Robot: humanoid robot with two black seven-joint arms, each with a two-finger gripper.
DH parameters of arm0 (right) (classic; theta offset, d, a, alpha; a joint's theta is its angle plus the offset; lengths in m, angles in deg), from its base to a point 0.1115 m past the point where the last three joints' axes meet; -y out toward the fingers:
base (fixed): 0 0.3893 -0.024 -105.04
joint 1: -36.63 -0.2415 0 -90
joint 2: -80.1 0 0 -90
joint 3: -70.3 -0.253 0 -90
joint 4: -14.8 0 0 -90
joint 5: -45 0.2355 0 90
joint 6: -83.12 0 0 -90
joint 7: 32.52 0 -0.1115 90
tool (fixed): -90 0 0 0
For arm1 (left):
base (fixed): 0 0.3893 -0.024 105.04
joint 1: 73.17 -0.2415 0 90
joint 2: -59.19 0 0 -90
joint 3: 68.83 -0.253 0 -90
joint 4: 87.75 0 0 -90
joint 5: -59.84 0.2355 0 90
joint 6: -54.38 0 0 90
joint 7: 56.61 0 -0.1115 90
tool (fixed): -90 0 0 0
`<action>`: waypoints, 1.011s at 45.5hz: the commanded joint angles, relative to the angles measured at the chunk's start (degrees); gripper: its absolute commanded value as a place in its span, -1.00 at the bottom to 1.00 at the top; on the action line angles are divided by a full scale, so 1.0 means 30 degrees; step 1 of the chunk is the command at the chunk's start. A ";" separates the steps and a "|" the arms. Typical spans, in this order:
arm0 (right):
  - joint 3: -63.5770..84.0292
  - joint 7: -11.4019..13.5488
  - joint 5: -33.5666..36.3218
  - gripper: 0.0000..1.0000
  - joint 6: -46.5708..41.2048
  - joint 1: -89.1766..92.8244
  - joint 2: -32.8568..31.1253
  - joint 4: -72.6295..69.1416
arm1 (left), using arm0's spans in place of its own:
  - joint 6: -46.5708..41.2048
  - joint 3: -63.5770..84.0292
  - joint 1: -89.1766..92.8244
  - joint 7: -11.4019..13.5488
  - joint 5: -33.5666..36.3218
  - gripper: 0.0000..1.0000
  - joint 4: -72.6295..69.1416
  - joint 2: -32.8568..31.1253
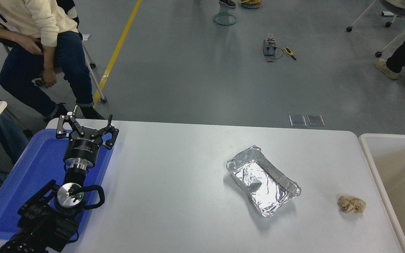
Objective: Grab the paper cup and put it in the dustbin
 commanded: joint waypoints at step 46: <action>-1.6369 0.1372 0.4724 -1.00 1.1129 2.6827 -0.2324 0.9366 | 0.0000 0.0006 -0.0006 0.0029 -0.0001 1.00 -0.0002 -0.0002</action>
